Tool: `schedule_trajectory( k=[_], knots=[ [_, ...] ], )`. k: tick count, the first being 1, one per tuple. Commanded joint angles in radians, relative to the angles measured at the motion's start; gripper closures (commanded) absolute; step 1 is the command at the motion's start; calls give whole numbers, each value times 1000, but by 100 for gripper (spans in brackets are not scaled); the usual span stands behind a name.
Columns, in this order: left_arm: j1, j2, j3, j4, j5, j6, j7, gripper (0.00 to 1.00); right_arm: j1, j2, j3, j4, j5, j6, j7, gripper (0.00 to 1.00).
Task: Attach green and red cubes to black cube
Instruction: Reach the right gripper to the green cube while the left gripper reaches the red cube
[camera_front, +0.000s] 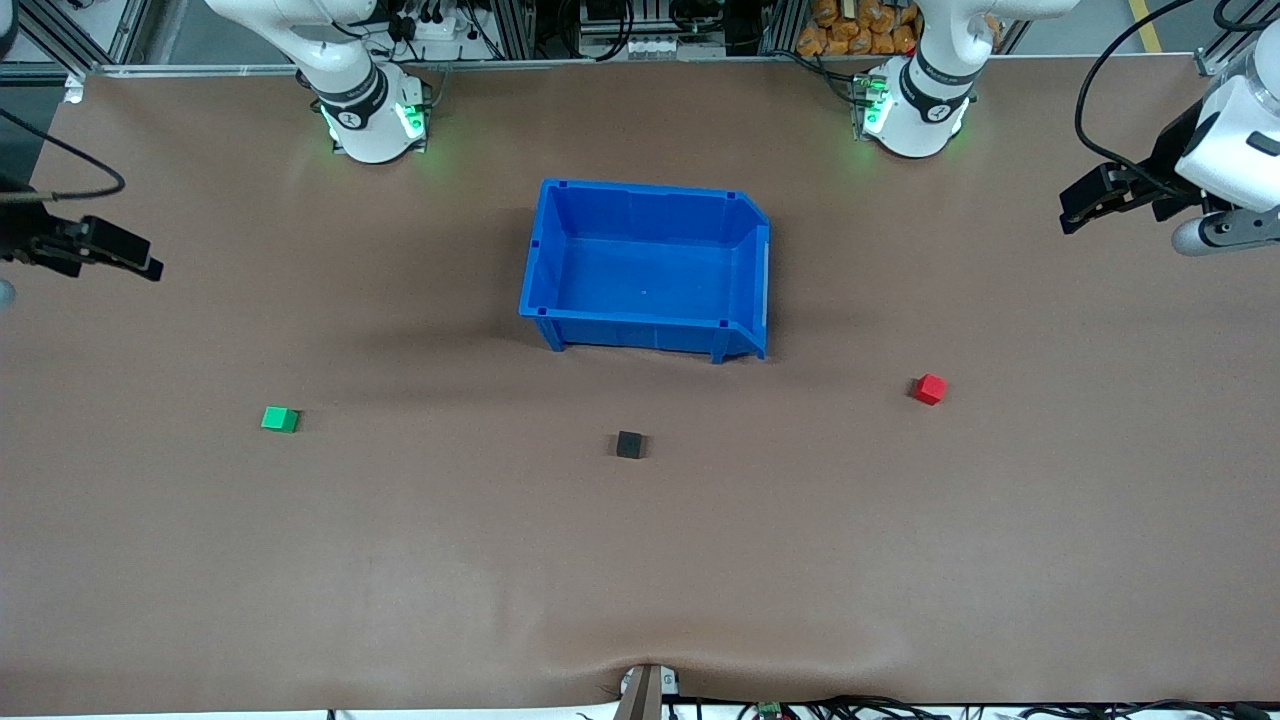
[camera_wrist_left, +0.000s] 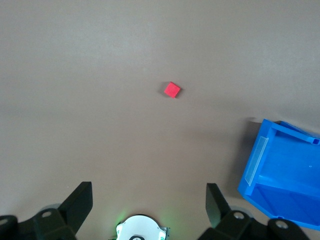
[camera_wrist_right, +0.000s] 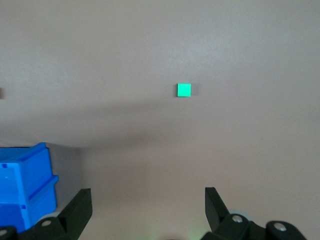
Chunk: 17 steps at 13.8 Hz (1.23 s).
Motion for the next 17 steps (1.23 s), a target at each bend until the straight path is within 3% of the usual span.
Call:
schedule_trajectory(
  k=[1,6,11,14,17],
  knots=[
    [2,-6,0,-26,-3,28,3,0,-18,71,10,35,-21,0,-9,0],
    [3,-7,2,-110,-3,97,1,0,-75,153,10,-23,-19,133,-75,0],
    [22,28,3,-345,1,380,0,0,-91,153,10,-168,-19,326,-101,0],
    [33,51,2,-494,1,601,-4,0,-92,159,10,-299,-21,515,-103,0],
    [26,160,2,-516,1,715,-20,0,-91,218,10,-328,-31,589,-123,0]
  ],
)
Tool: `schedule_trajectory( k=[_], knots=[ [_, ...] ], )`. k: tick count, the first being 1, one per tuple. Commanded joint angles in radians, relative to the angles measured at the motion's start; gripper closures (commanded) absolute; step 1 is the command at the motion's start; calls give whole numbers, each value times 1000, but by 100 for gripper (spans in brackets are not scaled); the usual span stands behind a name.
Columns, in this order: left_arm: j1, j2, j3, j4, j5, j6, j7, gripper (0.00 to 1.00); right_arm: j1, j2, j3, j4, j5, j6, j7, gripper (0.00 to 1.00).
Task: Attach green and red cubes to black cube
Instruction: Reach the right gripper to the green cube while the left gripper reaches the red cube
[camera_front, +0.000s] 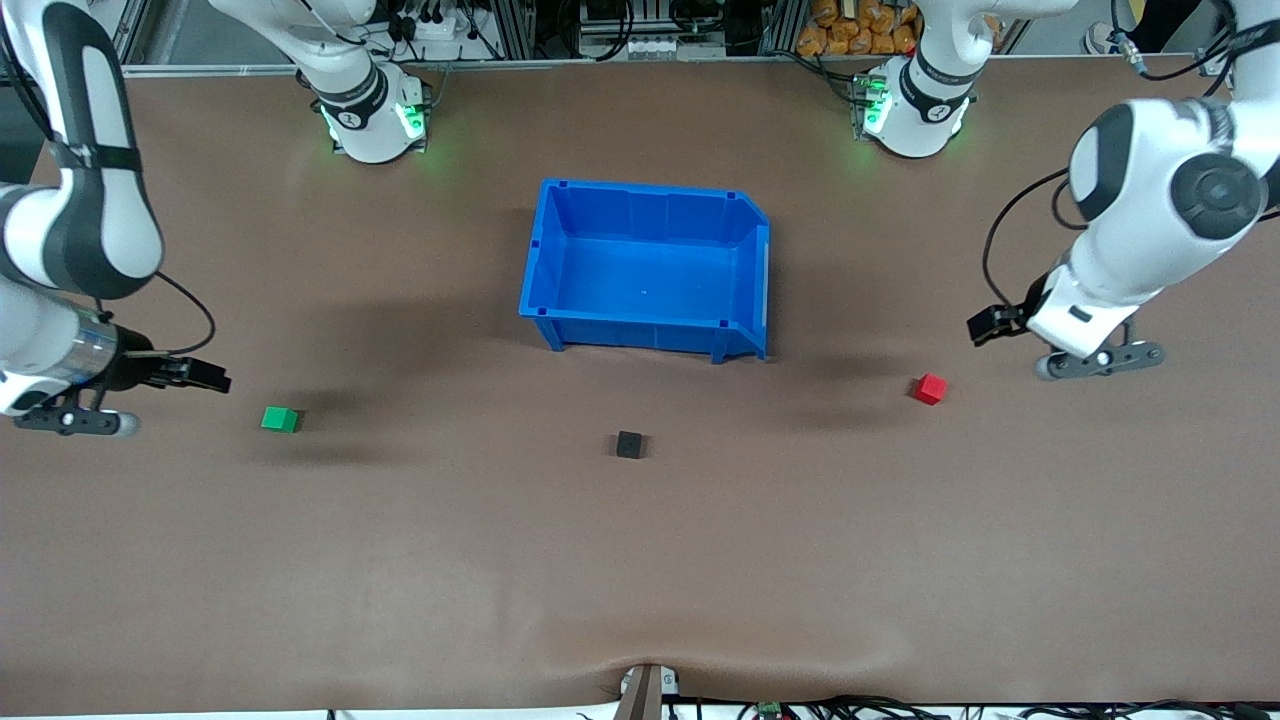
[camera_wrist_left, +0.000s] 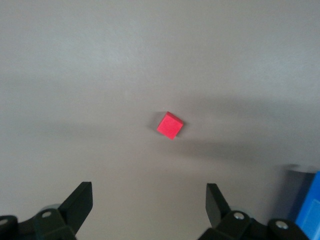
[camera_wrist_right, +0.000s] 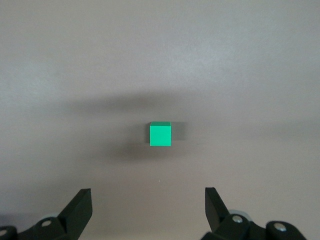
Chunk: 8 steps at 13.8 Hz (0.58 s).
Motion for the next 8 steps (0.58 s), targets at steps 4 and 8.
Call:
schedule_trajectory(
  k=[4,8],
  knots=[
    [-7,168,-5,-9,3,176,-14,0,-13,130,11,-16,-31,158,-25,0],
    [-17,234,-14,-10,105,238,6,0,-13,208,11,-16,-38,243,-23,0]
  ],
)
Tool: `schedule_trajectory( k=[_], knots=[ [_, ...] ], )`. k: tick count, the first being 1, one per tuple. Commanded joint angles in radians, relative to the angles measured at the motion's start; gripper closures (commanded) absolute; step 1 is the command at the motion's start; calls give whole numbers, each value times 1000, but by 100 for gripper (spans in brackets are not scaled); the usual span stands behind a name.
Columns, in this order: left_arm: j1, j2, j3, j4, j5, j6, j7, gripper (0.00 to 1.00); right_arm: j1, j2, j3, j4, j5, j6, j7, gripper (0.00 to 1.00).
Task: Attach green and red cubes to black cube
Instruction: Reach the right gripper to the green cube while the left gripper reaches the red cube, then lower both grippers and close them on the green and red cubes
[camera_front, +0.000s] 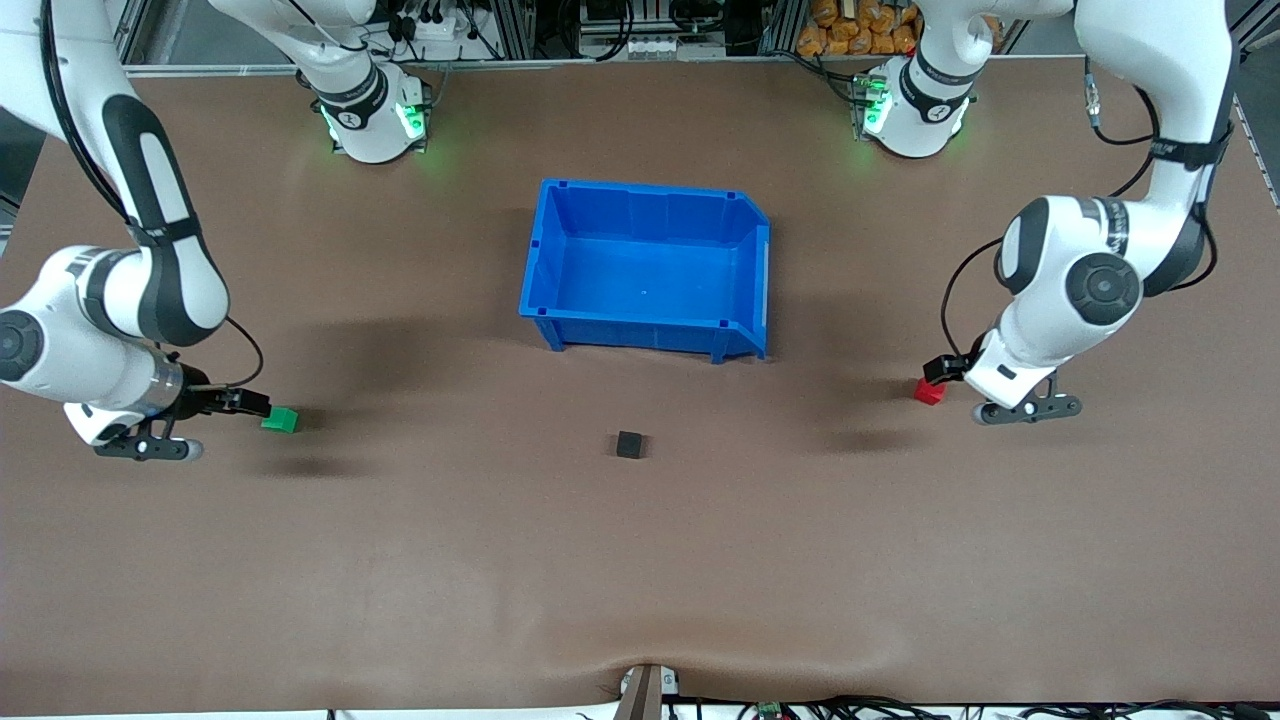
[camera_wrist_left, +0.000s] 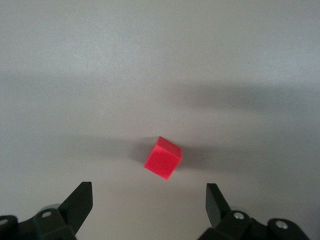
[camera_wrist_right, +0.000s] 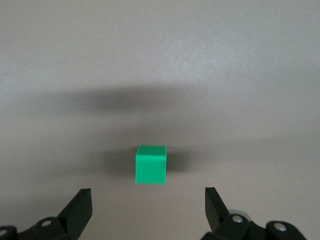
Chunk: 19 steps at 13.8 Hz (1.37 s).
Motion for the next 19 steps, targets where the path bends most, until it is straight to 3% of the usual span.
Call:
schedule_trajectory(
  k=[1,6,13,19],
  knots=[
    [-12,26,-18,5,73,36,5,0,-14,49,11,10,-20,44,-7,0],
    [1,61,-26,-67,76,194,154,0,-17,118,11,13,-20,70,-7,0],
    [-7,66,-30,-104,76,202,338,0,-16,147,11,10,-16,73,3,0],
    [-10,84,-30,-113,76,250,361,0,-17,155,11,9,-16,69,4,0]
  ],
)
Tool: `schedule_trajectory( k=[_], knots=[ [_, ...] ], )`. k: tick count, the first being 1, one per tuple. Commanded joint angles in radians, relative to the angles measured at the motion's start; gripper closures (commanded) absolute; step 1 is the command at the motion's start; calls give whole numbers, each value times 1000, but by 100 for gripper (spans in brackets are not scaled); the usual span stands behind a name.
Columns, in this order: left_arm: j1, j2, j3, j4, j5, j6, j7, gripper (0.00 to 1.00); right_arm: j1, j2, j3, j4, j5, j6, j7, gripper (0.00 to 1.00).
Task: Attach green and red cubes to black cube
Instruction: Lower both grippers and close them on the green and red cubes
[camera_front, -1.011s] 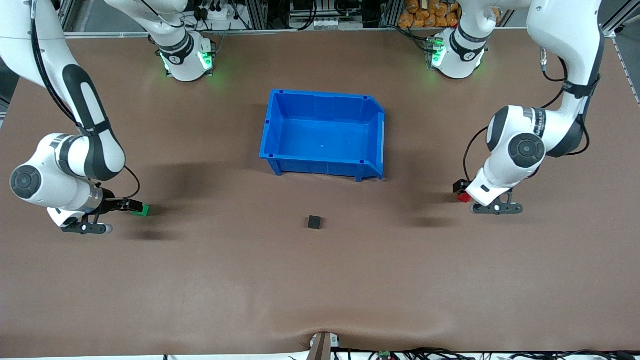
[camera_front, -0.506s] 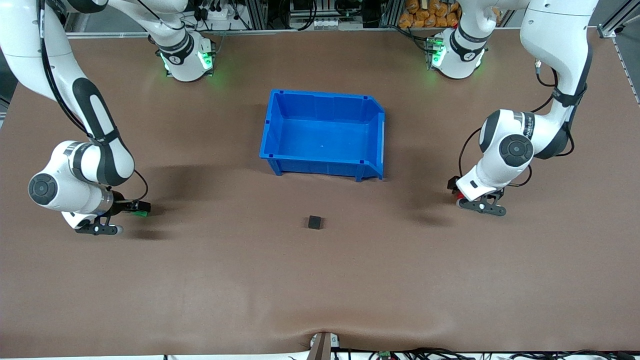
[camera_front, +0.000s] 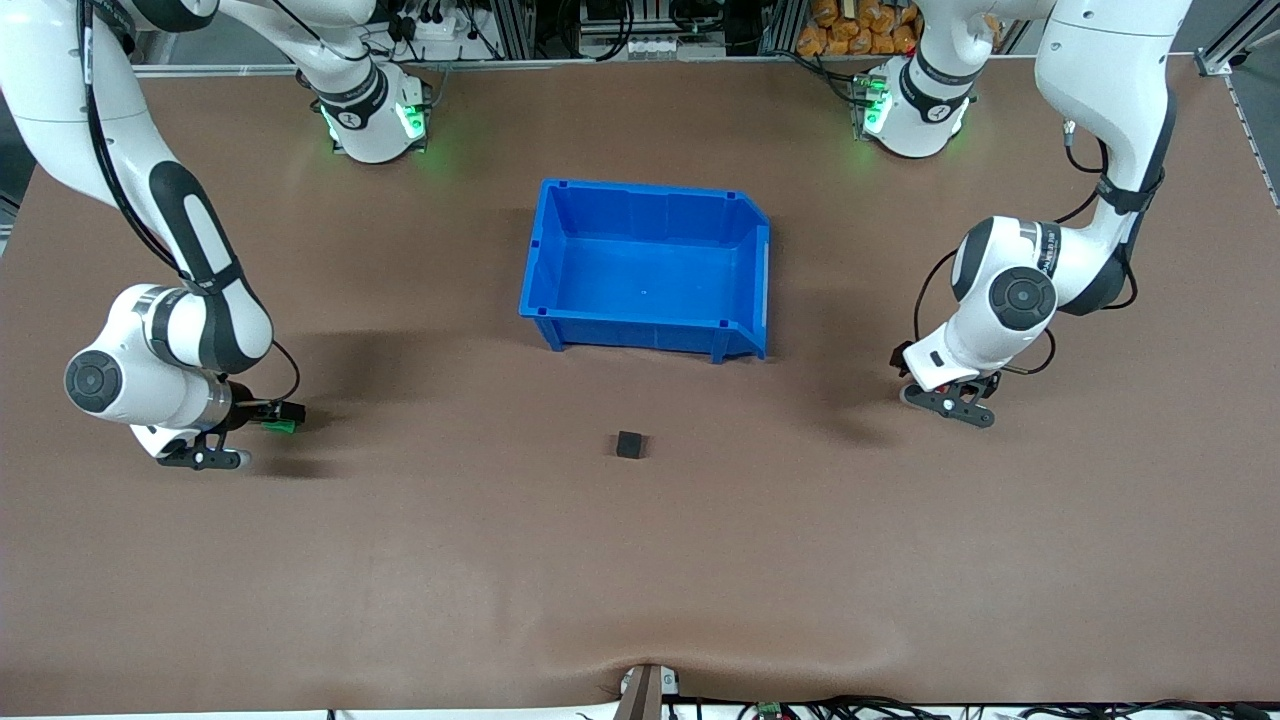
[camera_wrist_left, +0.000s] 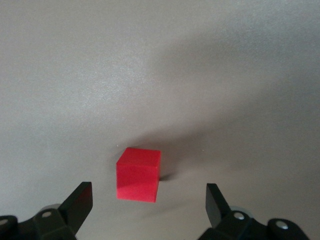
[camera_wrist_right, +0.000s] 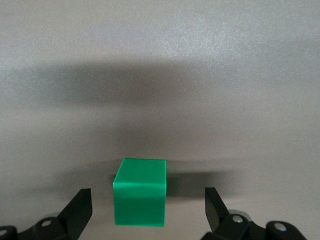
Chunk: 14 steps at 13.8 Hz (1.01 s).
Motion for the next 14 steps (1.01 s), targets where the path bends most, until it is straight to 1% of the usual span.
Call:
schedule_trajectory(
  k=[1,2,3,4,5,11,12,13,14],
  knots=[
    [5,22,1,-13,18,77,30,0,-17,8,12,9,-15,-5,4,0],
    [10,38,1,-13,18,112,39,0,-19,9,12,9,-15,-4,4,0],
    [13,51,1,-13,18,137,40,4,-19,9,12,9,-15,-3,4,0],
    [18,54,1,-11,17,138,41,8,-19,9,12,9,-15,-5,4,0],
    [21,59,1,-11,17,139,41,10,-19,9,12,8,-15,-7,4,0],
    [35,52,1,-31,17,140,41,19,-17,9,12,6,-15,-11,7,0],
    [35,52,1,-33,17,140,41,22,-17,9,12,8,-15,-10,7,0],
    [35,54,1,-31,17,140,41,27,-19,9,12,9,-15,-5,7,1],
    [35,55,1,-30,17,142,41,30,-17,9,12,9,-15,-5,7,7]
  ],
)
